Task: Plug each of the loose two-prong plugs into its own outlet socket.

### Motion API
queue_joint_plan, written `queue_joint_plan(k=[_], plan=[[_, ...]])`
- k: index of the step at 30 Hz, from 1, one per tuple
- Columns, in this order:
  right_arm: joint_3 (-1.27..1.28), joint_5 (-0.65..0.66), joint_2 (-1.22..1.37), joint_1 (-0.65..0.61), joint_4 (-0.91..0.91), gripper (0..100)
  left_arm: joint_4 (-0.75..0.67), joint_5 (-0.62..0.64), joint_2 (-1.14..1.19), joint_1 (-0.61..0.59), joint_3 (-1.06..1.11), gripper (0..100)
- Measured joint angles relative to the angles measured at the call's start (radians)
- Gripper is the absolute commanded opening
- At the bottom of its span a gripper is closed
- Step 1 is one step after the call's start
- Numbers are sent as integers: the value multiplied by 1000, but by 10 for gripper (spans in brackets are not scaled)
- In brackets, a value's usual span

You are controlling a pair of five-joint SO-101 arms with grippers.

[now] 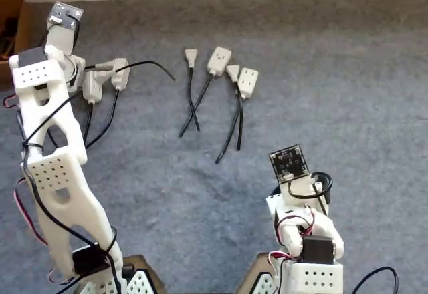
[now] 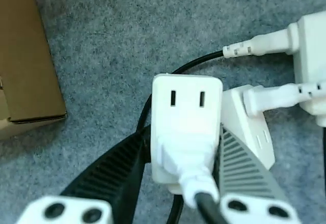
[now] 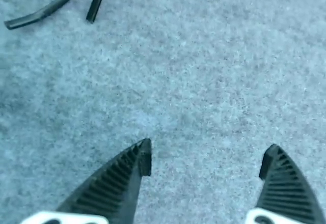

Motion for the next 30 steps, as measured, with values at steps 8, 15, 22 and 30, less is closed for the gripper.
queue_joint_plan(k=[8, 15, 22, 30], plan=[[0, 0, 0, 0, 0, 332, 219, 58, -2, 46, -330, 189], [0, 0, 0, 0, 0, 332, 468, 58, -21, 284, -606, 187], [0, 0, 0, 0, 0, 332, 440, 58, -21, 522, -535, 186], [0, 0, 0, 0, 0, 332, 173, 58, -20, 671, -110, 186]])
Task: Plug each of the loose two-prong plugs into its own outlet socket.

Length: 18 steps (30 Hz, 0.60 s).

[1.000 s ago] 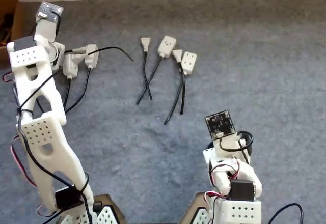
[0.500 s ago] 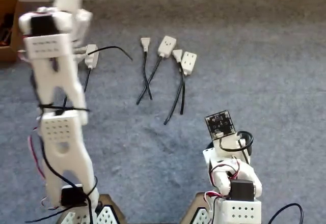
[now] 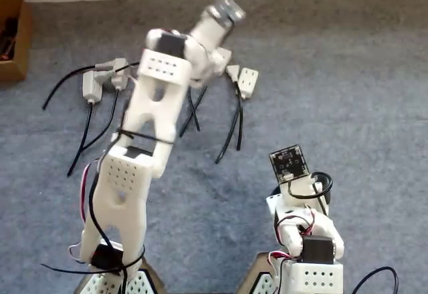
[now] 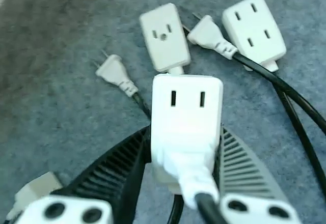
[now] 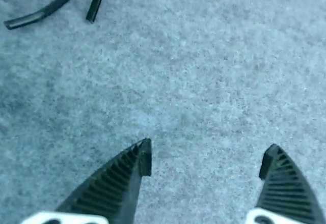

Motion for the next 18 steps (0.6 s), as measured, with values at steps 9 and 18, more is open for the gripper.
queue_joint_plan(k=[9, 18], plan=[[0, 0, 0, 0, 0, 332, -149, 0, 0, 3, 212, 185], [0, 0, -6, 0, 0, 332, -89, 0, -26, -215, 5, 185]])
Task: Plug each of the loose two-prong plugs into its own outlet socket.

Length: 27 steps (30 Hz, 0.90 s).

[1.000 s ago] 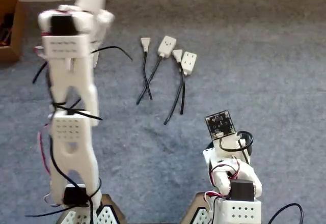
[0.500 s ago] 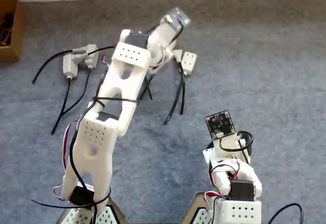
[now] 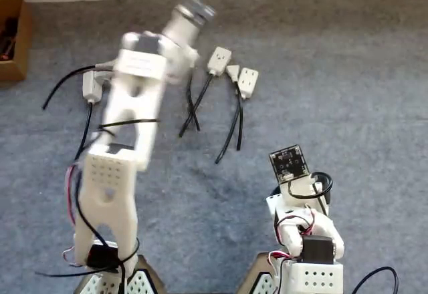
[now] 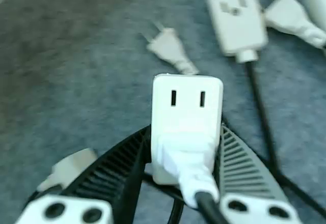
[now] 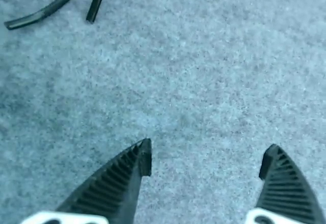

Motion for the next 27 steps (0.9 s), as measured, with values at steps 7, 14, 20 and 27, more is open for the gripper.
queue_joint_plan(k=[7, 14, 20, 27], plan=[[0, 0, 0, 0, 0, 332, 98, 0, -5, -287, -287, 185], [0, 0, 0, -31, 0, 332, 123, -69, -6, -466, -189, 197], [0, 0, 0, -38, 0, 332, 51, -74, -6, -477, 94, 345], [0, 0, 0, -38, 0, 332, -48, -103, -5, -460, 207, 306]])
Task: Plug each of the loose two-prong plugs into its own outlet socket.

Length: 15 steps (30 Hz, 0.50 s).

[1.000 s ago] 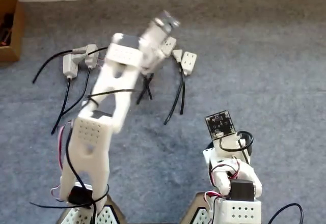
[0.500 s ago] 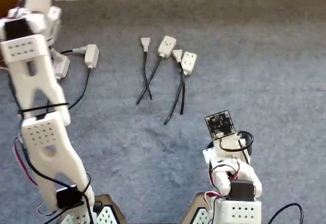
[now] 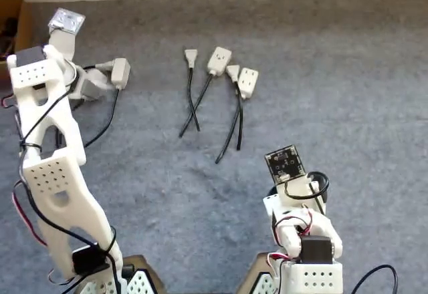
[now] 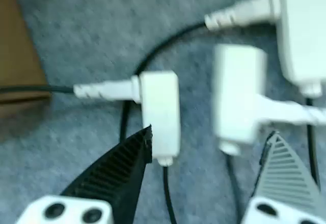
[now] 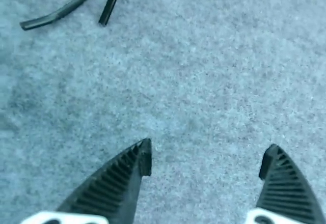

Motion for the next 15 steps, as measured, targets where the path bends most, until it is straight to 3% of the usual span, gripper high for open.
queue_joint_plan(k=[7, 15], plan=[[0, 0, 0, 0, 0, 332, -41, 2, -3, 66, -41, 289], [0, 0, 0, 2, 0, 332, 28, 103, -6, 408, -273, 288]])
